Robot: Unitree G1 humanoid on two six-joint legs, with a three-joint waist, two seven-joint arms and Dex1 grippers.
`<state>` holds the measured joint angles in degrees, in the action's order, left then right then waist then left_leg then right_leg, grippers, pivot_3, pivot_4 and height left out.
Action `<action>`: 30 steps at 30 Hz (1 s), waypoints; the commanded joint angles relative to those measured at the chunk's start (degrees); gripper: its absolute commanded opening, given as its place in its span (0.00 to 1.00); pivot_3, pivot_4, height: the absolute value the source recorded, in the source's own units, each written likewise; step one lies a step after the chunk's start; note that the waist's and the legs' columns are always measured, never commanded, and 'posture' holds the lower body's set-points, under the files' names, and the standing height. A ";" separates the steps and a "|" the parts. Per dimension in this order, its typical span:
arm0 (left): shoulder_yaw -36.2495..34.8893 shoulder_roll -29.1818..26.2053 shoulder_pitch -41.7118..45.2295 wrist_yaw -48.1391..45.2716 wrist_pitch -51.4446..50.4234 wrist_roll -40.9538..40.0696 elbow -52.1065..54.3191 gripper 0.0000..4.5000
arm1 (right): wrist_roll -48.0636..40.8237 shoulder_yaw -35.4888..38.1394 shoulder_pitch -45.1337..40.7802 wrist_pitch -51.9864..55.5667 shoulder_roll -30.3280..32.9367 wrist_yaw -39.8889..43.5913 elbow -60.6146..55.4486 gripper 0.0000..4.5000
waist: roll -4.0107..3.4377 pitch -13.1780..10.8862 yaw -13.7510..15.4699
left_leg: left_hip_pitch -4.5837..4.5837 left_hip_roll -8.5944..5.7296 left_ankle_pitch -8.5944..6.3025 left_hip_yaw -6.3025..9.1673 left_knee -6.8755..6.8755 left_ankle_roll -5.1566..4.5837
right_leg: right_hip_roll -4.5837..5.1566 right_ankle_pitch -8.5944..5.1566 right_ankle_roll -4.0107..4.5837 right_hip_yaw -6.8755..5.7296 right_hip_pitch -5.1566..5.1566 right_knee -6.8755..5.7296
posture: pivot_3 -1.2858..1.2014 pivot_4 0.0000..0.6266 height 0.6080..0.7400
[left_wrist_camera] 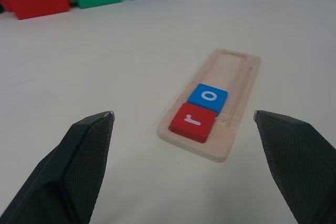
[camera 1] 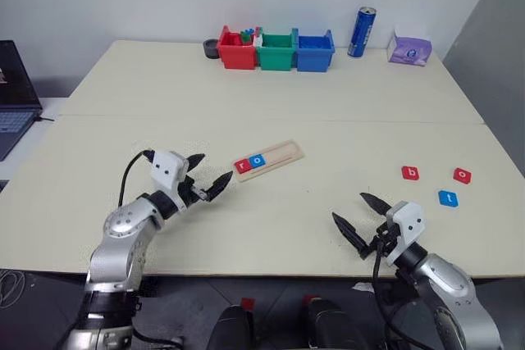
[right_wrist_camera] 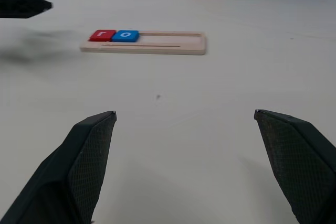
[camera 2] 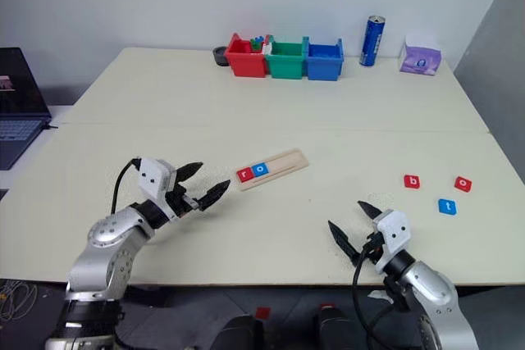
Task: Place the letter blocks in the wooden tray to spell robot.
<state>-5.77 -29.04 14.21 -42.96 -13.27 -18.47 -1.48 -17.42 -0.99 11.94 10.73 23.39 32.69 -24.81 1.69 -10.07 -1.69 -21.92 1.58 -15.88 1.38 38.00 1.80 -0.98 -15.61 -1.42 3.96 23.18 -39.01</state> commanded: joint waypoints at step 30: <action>12.53 3.03 29.87 -15.10 8.74 12.67 -40.11 1.00 | -12.44 0.36 -8.95 19.24 9.38 3.58 -17.97 0.99 | 0.05 -0.02 0.00 | -0.18 -0.11 0.00 0.06 0.07 -0.01 | -0.05 0.01 0.00 -0.21 0.02 0.00 | 0.52 0.24 1.00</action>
<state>7.32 -25.98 42.64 -57.57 -5.51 -6.24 -41.24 -28.40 -1.32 3.41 29.76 32.65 36.48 -40.25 1.75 -10.10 -1.69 -22.10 1.47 -15.88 1.44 38.08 1.79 -1.04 -15.60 -1.43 3.75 23.21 -39.02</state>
